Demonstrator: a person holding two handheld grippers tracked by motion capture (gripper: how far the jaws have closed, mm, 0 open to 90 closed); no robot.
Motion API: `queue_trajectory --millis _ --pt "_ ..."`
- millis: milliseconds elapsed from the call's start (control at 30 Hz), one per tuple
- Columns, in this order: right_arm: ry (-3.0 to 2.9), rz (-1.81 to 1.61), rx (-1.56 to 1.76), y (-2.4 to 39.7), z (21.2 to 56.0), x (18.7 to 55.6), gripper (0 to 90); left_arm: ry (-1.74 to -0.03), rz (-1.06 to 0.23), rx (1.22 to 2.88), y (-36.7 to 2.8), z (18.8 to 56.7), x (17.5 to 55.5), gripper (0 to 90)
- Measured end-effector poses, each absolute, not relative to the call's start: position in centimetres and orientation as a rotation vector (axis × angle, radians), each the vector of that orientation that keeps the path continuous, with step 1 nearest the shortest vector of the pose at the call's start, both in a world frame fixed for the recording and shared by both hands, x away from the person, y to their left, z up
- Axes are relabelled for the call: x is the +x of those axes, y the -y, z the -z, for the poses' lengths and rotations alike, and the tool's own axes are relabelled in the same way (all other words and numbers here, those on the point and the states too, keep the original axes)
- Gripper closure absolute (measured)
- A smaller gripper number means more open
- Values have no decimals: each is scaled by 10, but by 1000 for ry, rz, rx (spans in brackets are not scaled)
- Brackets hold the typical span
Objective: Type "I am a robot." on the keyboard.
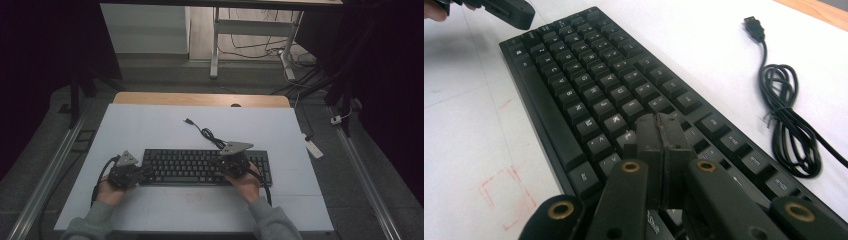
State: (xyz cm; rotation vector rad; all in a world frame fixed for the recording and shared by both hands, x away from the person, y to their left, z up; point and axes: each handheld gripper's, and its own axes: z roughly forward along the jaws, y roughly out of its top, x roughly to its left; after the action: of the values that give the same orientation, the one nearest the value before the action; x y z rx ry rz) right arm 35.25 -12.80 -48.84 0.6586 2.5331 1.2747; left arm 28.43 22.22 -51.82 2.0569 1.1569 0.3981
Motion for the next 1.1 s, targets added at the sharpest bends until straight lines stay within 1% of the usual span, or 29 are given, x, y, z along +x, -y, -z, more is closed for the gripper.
queue_trajectory --millis 467,1100 --pt "-2567 -1260 663 107 499 364 884 -1169 -393 2080 -222 523 287 889" --pt "-2579 -1248 672 90 506 374 874 -1178 -386 2095 -223 528 289 888"
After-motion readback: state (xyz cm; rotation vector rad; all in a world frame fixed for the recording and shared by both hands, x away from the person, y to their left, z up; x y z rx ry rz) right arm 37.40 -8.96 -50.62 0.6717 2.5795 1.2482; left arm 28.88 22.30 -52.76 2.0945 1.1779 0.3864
